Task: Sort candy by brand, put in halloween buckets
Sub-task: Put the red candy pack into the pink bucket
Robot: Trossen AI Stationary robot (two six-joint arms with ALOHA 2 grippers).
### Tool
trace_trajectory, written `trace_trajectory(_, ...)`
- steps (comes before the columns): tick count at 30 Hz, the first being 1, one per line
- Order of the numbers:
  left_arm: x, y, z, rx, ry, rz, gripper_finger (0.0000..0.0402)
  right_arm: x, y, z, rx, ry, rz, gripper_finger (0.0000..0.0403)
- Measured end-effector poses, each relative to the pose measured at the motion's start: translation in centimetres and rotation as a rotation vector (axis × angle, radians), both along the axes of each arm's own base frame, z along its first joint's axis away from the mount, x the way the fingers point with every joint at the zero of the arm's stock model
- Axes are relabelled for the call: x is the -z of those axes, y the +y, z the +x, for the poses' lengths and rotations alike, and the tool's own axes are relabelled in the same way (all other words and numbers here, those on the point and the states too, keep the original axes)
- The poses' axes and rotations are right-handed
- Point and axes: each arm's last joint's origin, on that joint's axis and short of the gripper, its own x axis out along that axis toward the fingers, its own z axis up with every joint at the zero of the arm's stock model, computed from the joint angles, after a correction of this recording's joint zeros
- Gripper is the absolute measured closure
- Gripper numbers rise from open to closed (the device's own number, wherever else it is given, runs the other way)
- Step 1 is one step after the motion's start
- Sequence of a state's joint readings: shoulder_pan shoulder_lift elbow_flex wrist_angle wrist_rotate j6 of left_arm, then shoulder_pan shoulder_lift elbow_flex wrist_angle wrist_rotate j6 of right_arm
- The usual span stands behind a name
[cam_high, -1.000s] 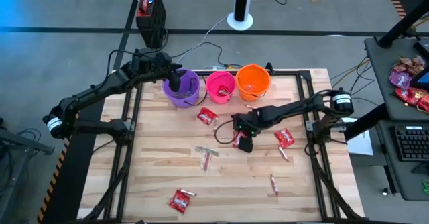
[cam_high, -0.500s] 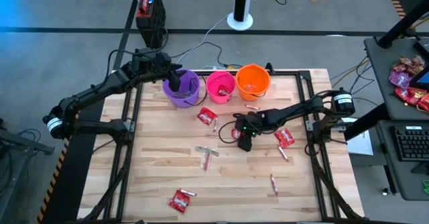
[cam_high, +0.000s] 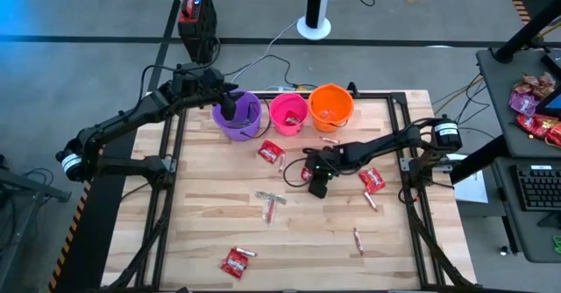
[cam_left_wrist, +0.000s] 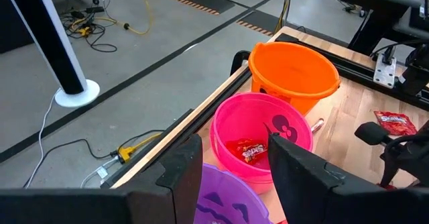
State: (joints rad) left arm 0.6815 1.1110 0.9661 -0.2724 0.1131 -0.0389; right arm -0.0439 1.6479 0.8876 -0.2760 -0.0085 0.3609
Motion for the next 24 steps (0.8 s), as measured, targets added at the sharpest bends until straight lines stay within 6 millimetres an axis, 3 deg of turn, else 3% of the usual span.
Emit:
trace_trajectory(3, -0.1, 0.0, 0.0, 0.000, -0.006, 0.005, 0.0249, -2.0, -0.2, 0.7, 0.030, -0.043, 0.011, 0.0332)
trace_trajectory(8, -0.1, 0.0, 0.0, 0.000, -0.008, 0.006, 0.0249, -8.2, -1.0, 1.9, 0.061, -0.156, -0.001, 0.0334)
trace_trajectory(11, -0.1, 0.0, 0.0, 0.001, -0.008, 0.006, 0.0249, -12.7, -2.7, 2.5, 0.133, -0.235, -0.055, 0.0335)
trace_trajectory(15, -0.5, 0.0, 0.0, 0.000, -0.017, 0.010, 0.0249, -18.0, -6.5, 2.1, 0.281, -0.260, -0.169, 0.0335)
trace_trajectory(18, -1.1, 0.1, 0.0, -0.001, -0.033, 0.023, 0.0249, -20.6, -10.0, 0.8, 0.397, -0.224, -0.196, 0.0335)
trace_trajectory(21, -1.6, 0.1, 0.0, -0.003, -0.044, 0.032, 0.0249, -21.9, -13.5, -1.3, 0.502, -0.145, -0.201, 0.0335)
trace_trajectory(24, -1.9, 0.1, 0.0, -0.004, -0.050, 0.036, 0.0249, -21.9, -16.6, -3.7, 0.555, -0.073, -0.150, 0.0335)
